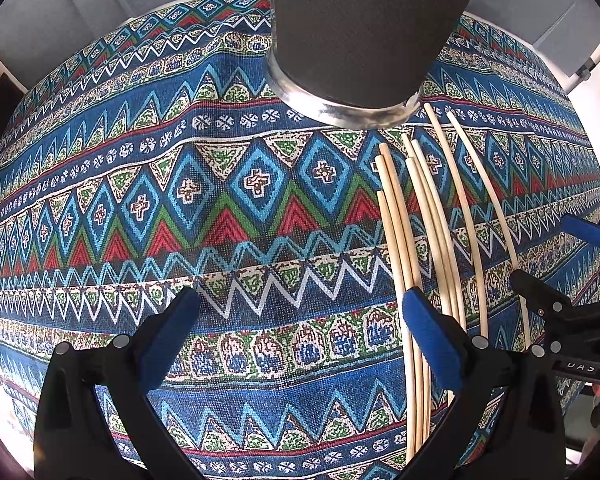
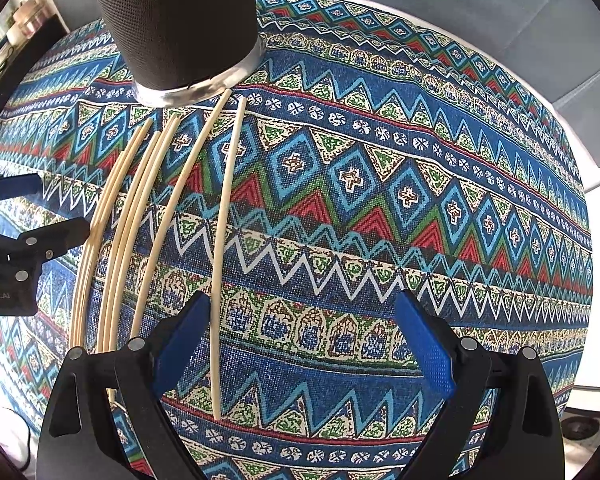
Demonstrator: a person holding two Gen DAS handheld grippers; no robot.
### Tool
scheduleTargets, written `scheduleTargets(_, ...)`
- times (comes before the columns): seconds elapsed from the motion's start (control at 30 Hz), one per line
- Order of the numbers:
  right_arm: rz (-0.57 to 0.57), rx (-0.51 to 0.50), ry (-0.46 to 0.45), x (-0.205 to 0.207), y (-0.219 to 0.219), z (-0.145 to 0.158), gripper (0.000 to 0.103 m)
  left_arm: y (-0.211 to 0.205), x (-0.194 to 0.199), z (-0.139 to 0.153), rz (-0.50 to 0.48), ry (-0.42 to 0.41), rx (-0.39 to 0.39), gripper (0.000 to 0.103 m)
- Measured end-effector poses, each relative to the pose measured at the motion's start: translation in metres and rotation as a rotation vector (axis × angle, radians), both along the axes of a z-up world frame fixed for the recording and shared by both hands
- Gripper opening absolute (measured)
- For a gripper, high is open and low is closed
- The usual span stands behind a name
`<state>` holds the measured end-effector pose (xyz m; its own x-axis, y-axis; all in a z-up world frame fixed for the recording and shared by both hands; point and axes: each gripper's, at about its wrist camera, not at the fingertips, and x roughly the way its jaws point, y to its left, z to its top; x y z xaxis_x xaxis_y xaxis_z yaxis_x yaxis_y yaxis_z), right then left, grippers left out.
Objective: Organize utensils
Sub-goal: 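Move the left tool back to the remaining sticks while the right tool returns too, then close the left tool on another stick while the right tool grasps another stick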
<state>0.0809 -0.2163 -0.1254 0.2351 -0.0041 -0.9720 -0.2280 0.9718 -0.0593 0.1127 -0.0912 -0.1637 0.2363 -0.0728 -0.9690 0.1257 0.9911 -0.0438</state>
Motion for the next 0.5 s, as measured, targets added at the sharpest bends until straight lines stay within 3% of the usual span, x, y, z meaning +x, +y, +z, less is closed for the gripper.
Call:
scheduleTargets(0.1,0.015,-0.01,-0.001,0.001,0.007,-0.008,0.089,-0.002,0.013,0.0,0.039,0.036,0.005,0.099)
scheduleTargets(0.23,0.02,-0.023,0.009,0.003,0.01,-0.01,0.089,-0.02,0.02,-0.003,0.037,0.049,0.068,0.099)
scheduleTargets(0.5,0.04,-0.046,0.075,0.017,0.008,-0.007,0.089,-0.021,0.031,-0.012,0.056,0.118,0.064,0.099)
